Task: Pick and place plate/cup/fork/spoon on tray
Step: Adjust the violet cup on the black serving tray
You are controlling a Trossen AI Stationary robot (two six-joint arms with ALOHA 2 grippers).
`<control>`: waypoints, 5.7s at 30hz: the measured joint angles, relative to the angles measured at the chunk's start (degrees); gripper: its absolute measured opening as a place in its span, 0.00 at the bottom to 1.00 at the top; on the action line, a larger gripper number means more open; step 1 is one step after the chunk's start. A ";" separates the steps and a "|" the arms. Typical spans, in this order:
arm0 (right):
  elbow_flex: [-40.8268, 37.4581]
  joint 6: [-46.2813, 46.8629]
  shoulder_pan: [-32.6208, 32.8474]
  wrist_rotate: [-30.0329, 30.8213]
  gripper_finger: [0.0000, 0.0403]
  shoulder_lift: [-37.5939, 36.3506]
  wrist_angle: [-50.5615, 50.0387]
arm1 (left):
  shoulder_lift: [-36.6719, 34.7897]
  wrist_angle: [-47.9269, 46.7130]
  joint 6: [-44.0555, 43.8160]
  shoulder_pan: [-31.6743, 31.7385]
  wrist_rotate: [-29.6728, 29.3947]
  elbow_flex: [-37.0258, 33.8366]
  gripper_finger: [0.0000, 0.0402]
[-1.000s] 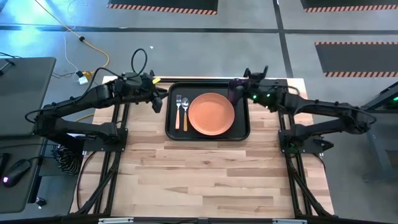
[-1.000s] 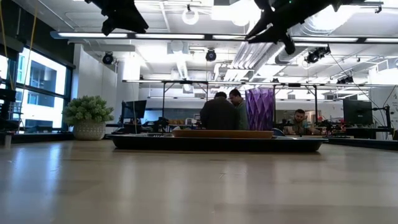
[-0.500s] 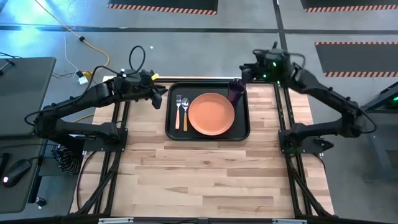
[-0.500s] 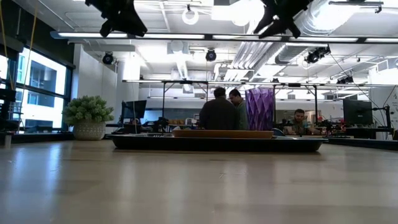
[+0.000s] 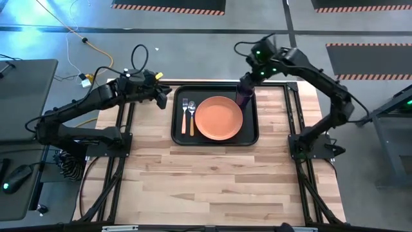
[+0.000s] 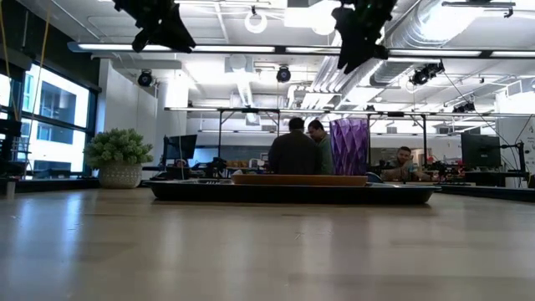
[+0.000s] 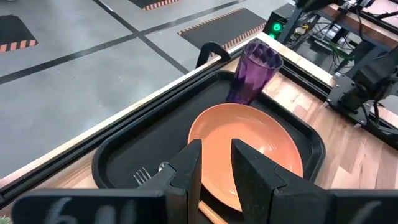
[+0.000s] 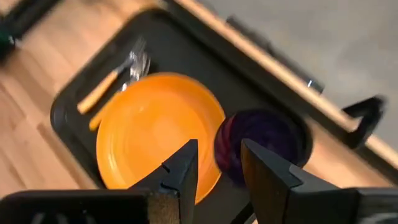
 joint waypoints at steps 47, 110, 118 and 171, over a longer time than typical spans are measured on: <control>-1.79 -2.57 4.35 5.17 0.28 15.64 -5.04 | 0.00 0.00 -1.51 1.34 -0.58 0.00 0.19; -2.45 -6.59 2.67 9.08 0.04 17.83 -1.86 | 0.02 -0.48 -1.48 1.30 -0.55 -0.02 0.19; -2.45 -6.59 2.67 9.07 0.04 17.83 -1.81 | 0.00 -0.46 -1.48 1.30 -0.55 -0.02 0.19; -2.43 -6.61 3.01 10.83 0.04 17.83 -2.45 | 0.02 -0.37 -1.48 1.30 -0.55 -0.02 0.19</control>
